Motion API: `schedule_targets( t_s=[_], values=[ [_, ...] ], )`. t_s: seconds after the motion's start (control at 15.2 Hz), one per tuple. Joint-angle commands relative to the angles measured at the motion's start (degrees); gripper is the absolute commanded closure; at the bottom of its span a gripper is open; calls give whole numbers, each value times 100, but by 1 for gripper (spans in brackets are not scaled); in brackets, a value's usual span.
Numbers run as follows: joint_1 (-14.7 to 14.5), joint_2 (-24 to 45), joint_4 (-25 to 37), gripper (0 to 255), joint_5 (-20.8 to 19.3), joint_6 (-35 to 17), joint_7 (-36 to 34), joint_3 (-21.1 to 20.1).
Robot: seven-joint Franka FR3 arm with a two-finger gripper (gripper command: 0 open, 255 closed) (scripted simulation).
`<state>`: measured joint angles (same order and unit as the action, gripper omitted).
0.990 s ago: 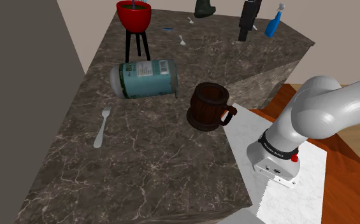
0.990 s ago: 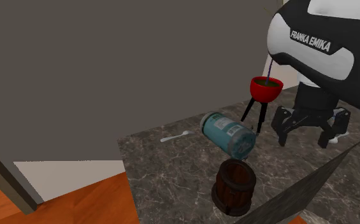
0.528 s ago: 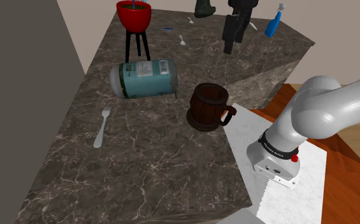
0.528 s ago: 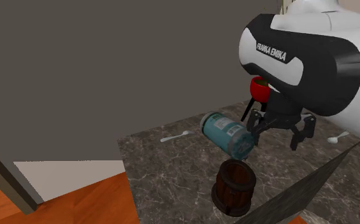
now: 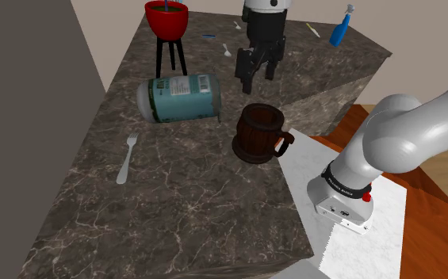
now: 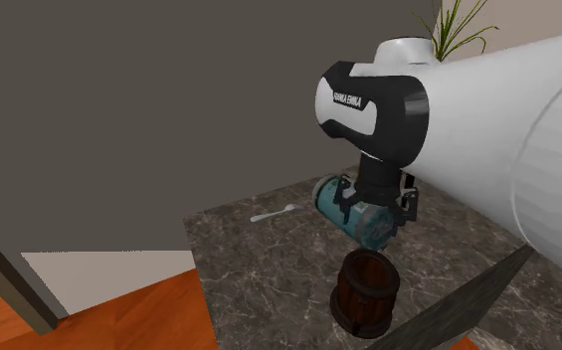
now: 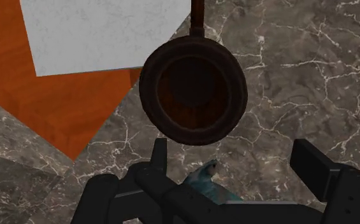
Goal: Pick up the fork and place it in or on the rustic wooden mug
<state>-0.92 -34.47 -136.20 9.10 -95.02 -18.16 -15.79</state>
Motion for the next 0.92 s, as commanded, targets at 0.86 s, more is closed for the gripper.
schedule_targets(
  t_s=[0.86],
  values=[
    [159, 2785, 1195, 0, 103, -1837, -3280, -1599]
  ],
)
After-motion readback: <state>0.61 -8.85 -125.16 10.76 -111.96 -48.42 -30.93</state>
